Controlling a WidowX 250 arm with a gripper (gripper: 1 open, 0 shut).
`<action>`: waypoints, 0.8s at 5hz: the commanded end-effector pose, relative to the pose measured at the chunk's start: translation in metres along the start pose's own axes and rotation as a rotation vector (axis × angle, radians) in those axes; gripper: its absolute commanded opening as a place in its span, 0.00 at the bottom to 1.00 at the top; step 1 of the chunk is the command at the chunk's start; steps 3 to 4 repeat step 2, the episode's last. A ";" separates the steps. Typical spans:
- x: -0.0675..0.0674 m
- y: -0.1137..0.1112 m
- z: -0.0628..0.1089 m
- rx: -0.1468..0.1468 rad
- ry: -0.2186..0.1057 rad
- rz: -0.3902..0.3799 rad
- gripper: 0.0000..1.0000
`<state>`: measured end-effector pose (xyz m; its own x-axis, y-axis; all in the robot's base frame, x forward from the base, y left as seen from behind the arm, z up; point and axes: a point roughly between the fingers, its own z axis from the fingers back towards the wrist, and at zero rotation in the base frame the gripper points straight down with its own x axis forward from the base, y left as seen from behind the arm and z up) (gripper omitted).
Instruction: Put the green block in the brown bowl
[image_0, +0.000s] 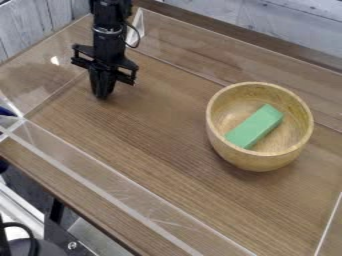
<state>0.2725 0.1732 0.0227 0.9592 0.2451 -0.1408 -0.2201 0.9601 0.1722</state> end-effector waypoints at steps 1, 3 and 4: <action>0.008 -0.001 0.012 0.010 -0.056 0.017 0.00; 0.011 -0.005 0.010 0.005 -0.063 0.027 0.00; 0.011 -0.005 0.010 0.005 -0.063 0.027 0.00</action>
